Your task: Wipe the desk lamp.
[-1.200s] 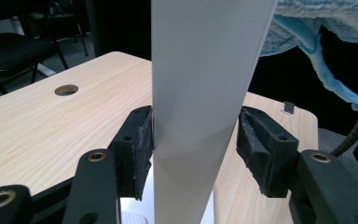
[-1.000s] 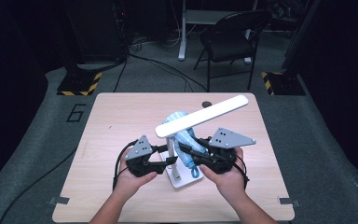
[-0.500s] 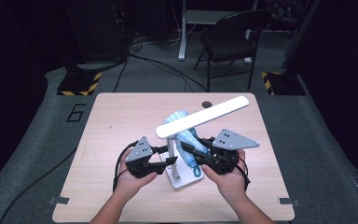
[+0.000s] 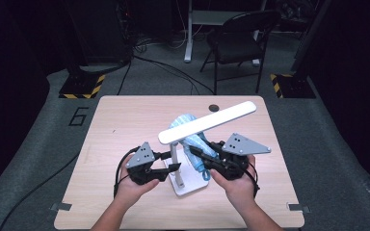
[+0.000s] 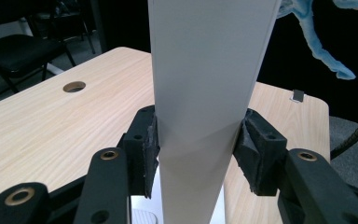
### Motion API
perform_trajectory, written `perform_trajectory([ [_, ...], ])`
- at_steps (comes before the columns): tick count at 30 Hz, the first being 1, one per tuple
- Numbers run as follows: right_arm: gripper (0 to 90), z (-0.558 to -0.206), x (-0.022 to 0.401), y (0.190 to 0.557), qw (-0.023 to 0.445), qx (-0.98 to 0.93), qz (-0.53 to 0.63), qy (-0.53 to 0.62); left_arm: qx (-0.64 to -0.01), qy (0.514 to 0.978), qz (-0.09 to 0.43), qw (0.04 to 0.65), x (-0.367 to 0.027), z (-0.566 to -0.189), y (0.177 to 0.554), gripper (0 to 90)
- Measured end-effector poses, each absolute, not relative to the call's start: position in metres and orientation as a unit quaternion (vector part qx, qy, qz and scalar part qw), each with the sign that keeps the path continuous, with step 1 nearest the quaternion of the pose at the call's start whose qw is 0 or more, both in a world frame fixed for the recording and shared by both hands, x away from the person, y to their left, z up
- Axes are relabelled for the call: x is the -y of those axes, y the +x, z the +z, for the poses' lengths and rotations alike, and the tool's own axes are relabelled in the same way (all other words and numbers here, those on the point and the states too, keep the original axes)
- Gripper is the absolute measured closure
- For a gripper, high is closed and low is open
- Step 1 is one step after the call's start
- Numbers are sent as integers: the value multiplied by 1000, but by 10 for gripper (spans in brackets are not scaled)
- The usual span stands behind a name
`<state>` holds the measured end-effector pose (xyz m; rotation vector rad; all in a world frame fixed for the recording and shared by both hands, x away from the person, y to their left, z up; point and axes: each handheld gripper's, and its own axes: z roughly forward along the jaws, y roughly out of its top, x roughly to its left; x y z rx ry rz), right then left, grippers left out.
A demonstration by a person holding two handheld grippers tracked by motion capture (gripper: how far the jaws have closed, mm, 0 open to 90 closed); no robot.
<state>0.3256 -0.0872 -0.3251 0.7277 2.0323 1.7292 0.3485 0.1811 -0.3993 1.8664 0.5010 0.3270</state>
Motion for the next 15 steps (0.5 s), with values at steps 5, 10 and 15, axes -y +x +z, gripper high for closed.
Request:
perform_trajectory([
  [5,689,-326,90,326,187,-719,616,262,-212,790,134,559,-184,-400,347,526],
  [10,689,-326,93,327,188,-717,616,266,-210,790,132,561,-187,-400,347,526],
  [15,689,-326,97,327,189,-715,616,269,-209,790,131,561,-189,-400,346,526],
])
